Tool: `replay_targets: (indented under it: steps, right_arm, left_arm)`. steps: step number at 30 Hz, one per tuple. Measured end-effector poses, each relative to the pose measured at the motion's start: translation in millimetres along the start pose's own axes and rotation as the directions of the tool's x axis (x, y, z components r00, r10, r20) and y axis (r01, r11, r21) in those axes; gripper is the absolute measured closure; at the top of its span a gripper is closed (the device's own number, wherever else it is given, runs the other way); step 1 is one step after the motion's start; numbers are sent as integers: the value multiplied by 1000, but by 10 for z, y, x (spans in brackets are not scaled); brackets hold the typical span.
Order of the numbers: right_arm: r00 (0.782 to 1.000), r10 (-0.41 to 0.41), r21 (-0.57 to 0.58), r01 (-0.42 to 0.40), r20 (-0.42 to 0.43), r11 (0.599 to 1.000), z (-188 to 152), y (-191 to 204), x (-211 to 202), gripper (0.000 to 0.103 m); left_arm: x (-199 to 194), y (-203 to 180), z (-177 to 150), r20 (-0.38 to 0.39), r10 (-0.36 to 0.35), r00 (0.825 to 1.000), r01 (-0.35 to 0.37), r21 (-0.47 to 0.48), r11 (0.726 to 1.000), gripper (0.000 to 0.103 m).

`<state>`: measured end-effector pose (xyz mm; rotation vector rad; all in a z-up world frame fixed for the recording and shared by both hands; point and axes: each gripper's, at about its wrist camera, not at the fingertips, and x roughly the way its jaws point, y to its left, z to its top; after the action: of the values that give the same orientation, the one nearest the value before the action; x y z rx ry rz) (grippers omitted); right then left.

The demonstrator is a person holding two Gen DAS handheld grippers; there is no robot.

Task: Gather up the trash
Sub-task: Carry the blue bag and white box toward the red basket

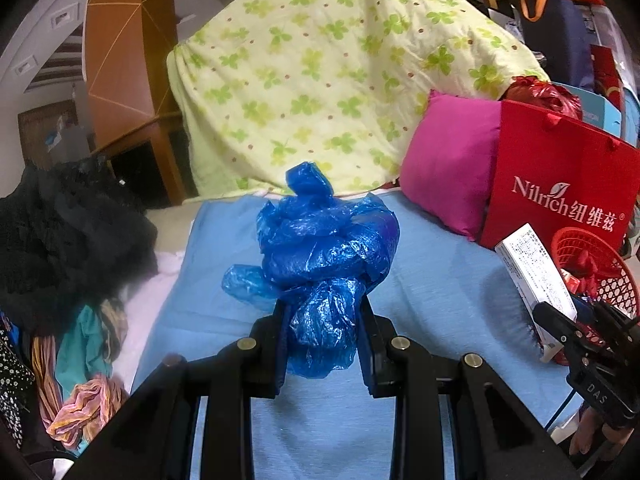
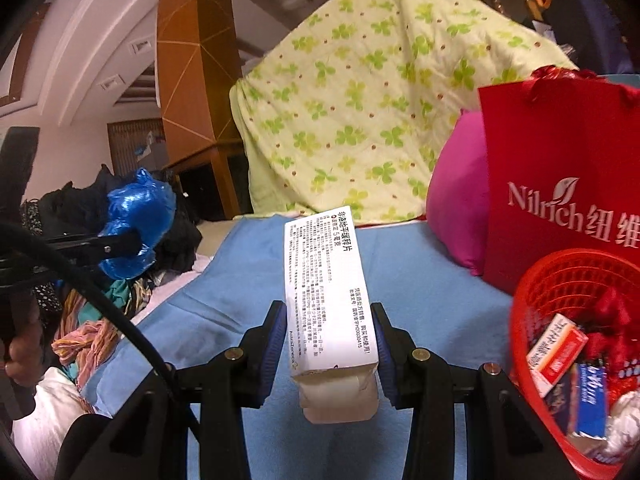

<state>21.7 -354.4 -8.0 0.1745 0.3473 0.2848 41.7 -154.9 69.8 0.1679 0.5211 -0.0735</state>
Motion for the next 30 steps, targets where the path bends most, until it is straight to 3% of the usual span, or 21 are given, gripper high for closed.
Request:
replay_targets:
  steps: [30]
  right_arm:
    - [986,-74,47,68,149,997,19,-521,-699,59]
  left_arm:
    - [-62,-995,84,10,-95,995,93,119,989,72]
